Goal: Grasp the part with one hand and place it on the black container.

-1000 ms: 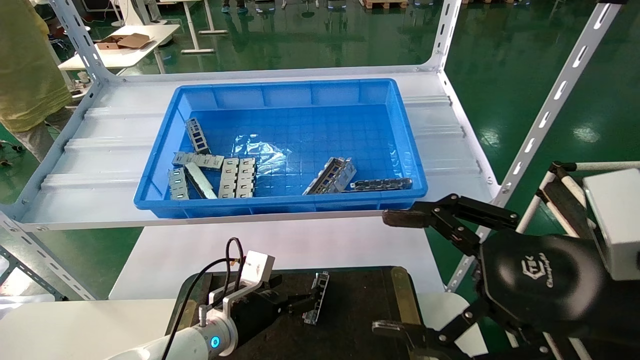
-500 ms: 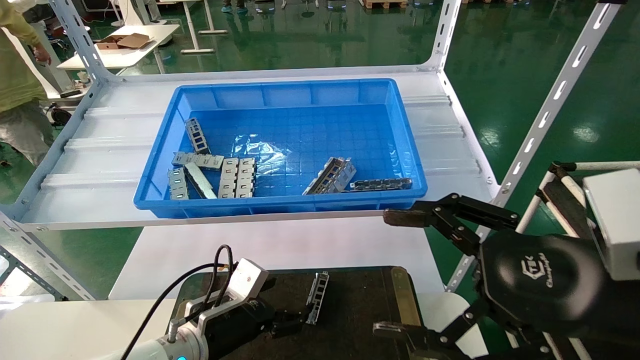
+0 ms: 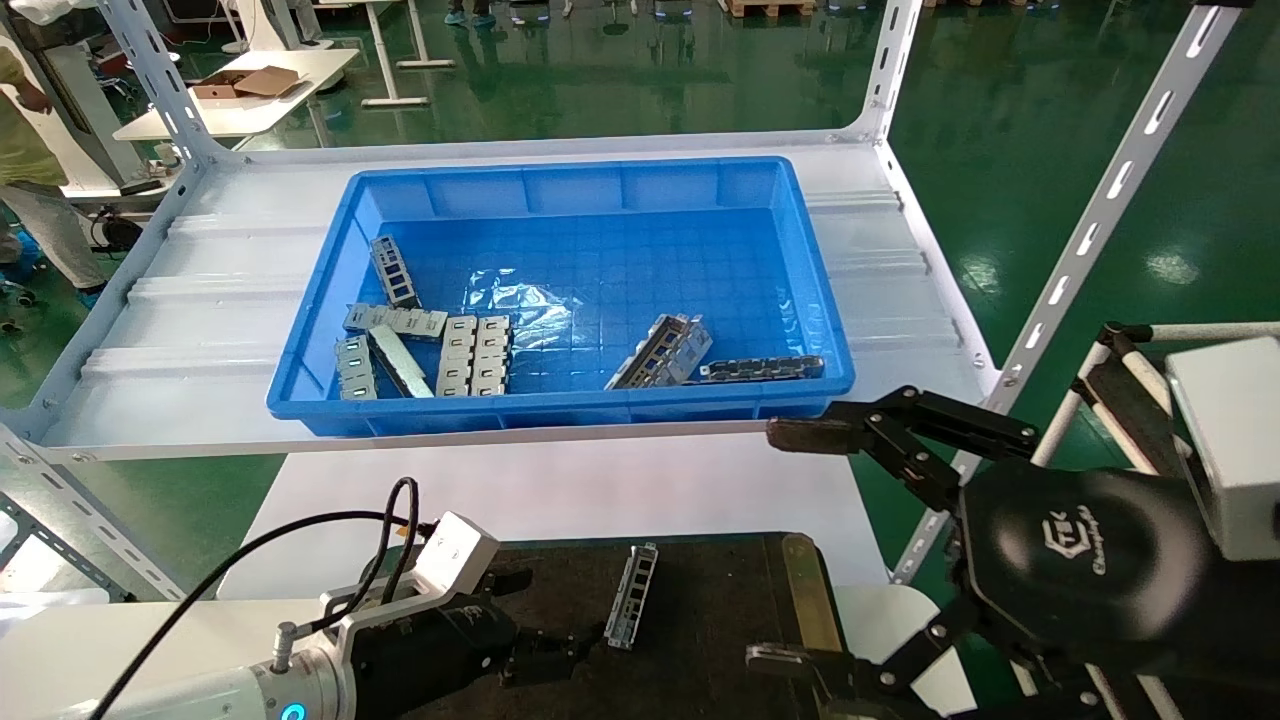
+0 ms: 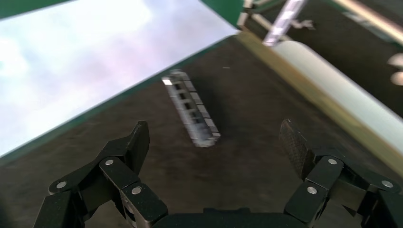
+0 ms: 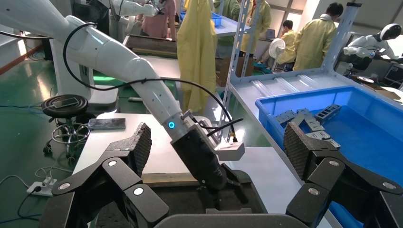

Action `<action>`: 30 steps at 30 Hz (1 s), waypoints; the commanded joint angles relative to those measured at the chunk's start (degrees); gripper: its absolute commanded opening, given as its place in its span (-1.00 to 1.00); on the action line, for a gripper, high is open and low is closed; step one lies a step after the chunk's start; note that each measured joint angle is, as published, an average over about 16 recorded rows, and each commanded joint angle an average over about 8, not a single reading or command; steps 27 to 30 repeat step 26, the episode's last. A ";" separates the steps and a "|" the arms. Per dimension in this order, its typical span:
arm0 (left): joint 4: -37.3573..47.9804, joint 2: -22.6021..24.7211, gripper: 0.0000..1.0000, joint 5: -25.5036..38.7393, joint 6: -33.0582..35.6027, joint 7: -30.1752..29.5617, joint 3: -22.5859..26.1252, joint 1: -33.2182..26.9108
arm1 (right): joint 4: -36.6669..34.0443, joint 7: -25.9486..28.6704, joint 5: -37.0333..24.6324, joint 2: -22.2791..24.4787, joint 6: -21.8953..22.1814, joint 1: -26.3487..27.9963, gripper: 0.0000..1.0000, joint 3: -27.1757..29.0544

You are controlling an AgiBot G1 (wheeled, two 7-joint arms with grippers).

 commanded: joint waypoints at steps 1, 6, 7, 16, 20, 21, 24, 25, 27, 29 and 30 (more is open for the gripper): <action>-0.03 -0.71 1.00 -4.57 3.35 2.91 -1.03 -0.58 | 0.00 0.00 0.00 0.00 0.00 0.00 1.00 -0.01; 0.39 -1.76 1.00 -16.80 10.37 15.73 -7.43 2.62 | 0.00 -0.01 0.01 0.01 0.01 0.00 1.00 -0.02; 0.49 -1.94 1.00 -18.85 11.35 18.18 -8.70 3.56 | 0.00 -0.01 0.02 0.01 0.01 0.01 1.00 -0.02; 0.89 -4.09 1.00 -28.53 16.52 28.94 -15.21 9.00 | 0.00 -0.02 0.03 0.02 0.02 0.01 1.00 -0.05; 0.88 -5.11 1.00 -30.25 17.72 30.15 -16.39 9.81 | 0.00 -0.03 0.04 0.02 0.03 0.01 1.00 -0.06; 0.88 -5.35 1.00 -30.59 17.95 30.36 -16.63 9.98 | 0.00 -0.03 0.04 0.03 0.03 0.01 1.00 -0.06; 0.87 -5.90 1.00 -31.34 18.42 30.76 -17.15 10.37 | 0.00 -0.04 0.05 0.03 0.03 0.02 1.00 -0.07; 0.87 -6.02 1.00 -31.49 18.50 30.83 -17.25 10.45 | 0.00 -0.04 0.05 0.03 0.03 0.02 1.00 -0.07; 0.86 -6.12 1.00 -31.61 18.58 30.89 -17.33 10.52 | 0.00 -0.04 0.05 0.03 0.03 0.02 1.00 -0.07; 0.86 -6.12 1.00 -31.61 18.58 30.89 -17.33 10.52 | 0.00 -0.04 0.05 0.03 0.03 0.02 1.00 -0.07; 0.86 -6.12 1.00 -31.61 18.58 30.89 -17.33 10.52 | 0.00 -0.04 0.05 0.03 0.03 0.02 1.00 -0.07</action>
